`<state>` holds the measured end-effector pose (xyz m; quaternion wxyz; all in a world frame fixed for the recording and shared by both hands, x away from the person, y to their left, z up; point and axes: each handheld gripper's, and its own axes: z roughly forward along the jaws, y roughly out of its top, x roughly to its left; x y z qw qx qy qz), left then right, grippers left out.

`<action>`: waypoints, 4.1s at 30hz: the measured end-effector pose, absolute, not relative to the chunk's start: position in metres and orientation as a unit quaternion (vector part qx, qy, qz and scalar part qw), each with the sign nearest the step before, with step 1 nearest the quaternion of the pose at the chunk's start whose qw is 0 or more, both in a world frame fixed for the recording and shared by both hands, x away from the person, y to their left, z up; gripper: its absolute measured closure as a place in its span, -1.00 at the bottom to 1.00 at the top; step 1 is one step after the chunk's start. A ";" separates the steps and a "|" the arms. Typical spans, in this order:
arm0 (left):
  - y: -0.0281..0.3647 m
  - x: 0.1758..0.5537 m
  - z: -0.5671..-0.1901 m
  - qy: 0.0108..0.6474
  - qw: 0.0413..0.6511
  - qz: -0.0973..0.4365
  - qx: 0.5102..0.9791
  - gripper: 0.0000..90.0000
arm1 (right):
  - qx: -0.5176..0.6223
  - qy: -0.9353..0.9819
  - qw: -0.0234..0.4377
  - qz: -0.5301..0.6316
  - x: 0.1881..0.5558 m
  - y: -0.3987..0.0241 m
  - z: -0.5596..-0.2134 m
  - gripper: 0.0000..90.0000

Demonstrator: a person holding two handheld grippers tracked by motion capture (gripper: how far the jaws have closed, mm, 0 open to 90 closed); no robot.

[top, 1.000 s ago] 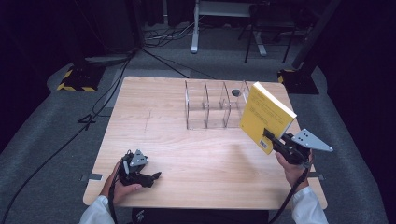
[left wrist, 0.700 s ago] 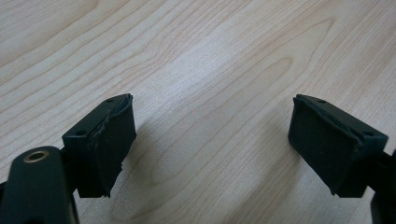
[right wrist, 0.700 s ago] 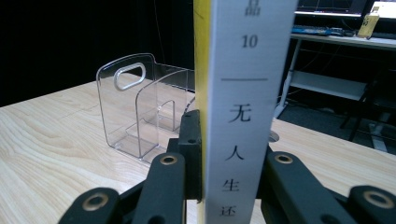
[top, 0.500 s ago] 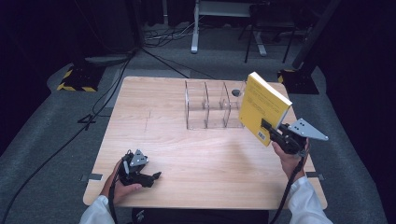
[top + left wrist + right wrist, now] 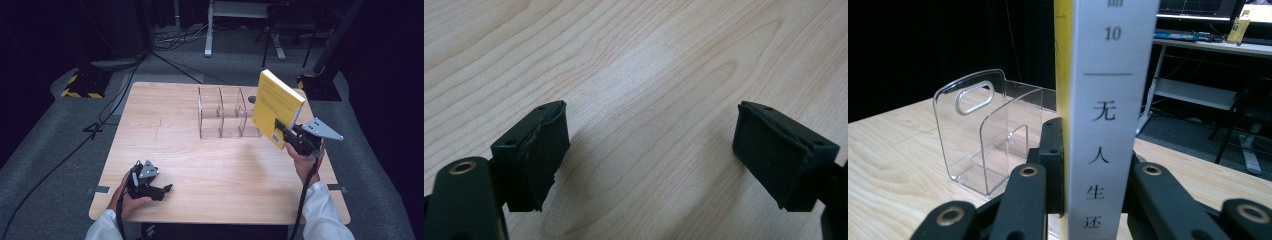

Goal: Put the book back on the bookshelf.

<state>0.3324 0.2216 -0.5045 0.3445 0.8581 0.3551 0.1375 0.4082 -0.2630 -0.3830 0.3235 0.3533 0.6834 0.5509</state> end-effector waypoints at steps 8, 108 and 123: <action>0.221 0.332 -0.505 0.357 0.346 0.134 0.857 -0.66 | 0.357 0.681 0.328 0.548 0.420 -0.253 -0.381 0.69; 0.221 0.329 -0.505 0.350 0.348 0.137 0.859 -0.64 | 0.449 0.631 0.342 0.532 0.535 -0.194 -0.443 0.69; 0.221 0.329 -0.505 0.351 0.348 0.135 0.859 -0.64 | 0.455 0.643 0.331 0.519 0.537 -0.200 -0.461 0.61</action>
